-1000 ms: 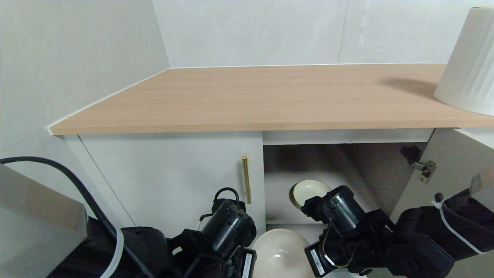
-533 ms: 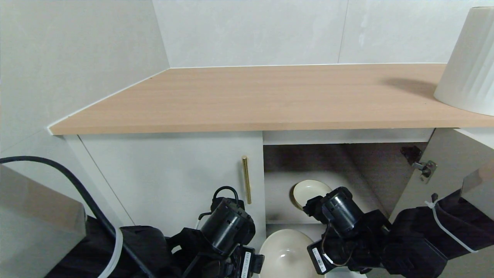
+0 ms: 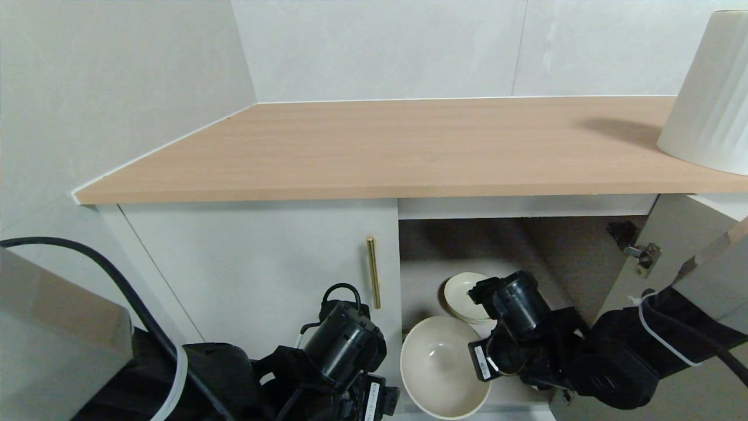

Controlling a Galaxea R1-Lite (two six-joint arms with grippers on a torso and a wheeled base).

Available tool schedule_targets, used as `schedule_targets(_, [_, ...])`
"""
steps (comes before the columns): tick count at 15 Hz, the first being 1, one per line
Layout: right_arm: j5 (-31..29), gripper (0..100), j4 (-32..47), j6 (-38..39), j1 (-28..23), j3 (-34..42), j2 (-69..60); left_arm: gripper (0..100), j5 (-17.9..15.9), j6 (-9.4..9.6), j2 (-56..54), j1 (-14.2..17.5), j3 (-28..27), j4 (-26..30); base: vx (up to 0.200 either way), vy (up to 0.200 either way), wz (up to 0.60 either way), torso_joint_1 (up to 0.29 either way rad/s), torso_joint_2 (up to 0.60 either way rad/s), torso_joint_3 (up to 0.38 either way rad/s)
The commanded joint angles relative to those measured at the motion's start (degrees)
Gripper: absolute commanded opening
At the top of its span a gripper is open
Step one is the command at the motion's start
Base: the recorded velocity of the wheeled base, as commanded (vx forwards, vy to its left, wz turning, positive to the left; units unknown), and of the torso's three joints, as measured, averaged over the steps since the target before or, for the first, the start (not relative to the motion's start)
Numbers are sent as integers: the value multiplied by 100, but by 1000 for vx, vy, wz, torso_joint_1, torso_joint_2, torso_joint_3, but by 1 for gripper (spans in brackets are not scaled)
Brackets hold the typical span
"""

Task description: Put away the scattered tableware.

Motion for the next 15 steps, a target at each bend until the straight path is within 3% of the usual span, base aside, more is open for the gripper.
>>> schedule_targets(1, [-32, 0, -61, 299, -143, -149, 107, 100, 8, -1, 0, 9, 9, -3, 0, 0, 0, 0, 0, 0])
schedule_targets(10, [-102, 0, 45, 1873, -714, -888, 283, 100, 140, -1, -18, 26, 1, -3, 0, 0, 0, 0, 0, 0])
schedule_targets(15, [-146, 0, 1056, 2822, -925, -1687, 485, 100, 167, -1, -18, 26, -8, -3, 0, 0, 0, 0, 0, 0])
